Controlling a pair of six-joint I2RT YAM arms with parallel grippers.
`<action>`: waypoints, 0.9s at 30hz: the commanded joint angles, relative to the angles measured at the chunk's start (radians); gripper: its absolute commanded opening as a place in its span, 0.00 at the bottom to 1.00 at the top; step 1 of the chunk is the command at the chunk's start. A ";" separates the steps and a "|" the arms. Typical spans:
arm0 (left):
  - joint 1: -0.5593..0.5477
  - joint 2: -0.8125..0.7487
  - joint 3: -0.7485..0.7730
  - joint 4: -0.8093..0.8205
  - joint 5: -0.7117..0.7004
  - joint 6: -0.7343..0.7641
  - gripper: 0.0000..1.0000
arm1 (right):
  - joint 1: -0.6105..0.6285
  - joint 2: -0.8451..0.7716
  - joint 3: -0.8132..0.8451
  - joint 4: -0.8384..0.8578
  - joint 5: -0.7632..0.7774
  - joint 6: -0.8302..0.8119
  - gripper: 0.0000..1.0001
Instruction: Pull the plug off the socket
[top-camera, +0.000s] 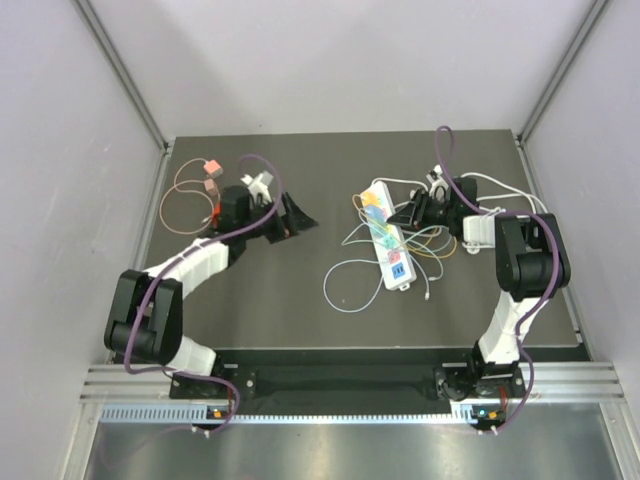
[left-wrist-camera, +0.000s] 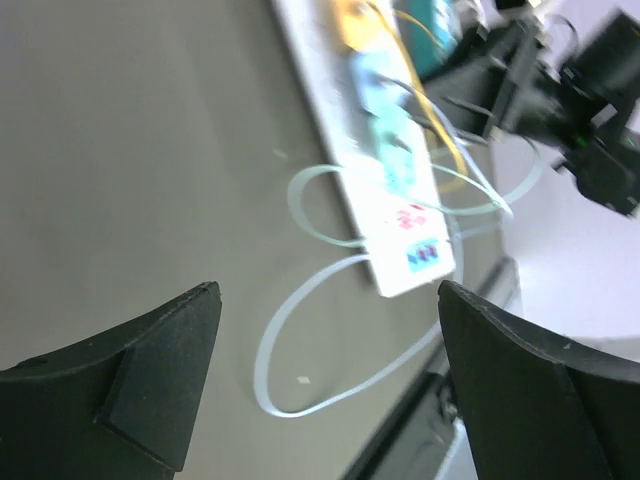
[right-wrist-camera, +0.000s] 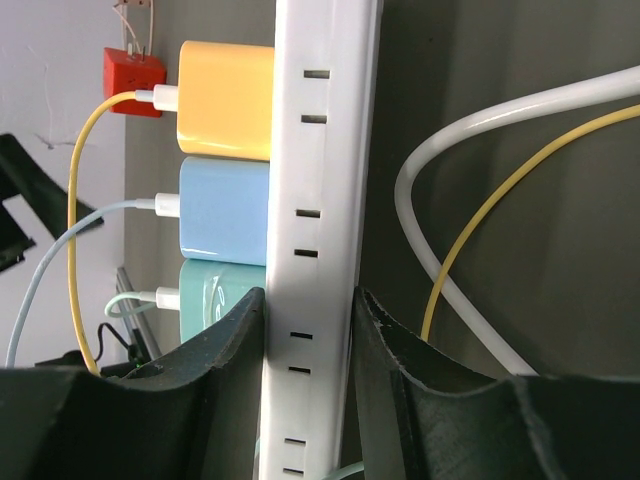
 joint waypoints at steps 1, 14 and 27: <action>-0.107 -0.023 -0.032 0.197 -0.022 -0.138 0.93 | -0.016 -0.027 0.014 0.097 -0.055 -0.025 0.00; -0.344 0.164 0.112 0.194 -0.273 -0.204 0.89 | -0.015 -0.036 0.007 0.096 -0.052 -0.020 0.00; -0.465 0.327 0.282 0.101 -0.369 -0.186 0.81 | -0.015 -0.042 0.003 0.101 -0.050 -0.011 0.00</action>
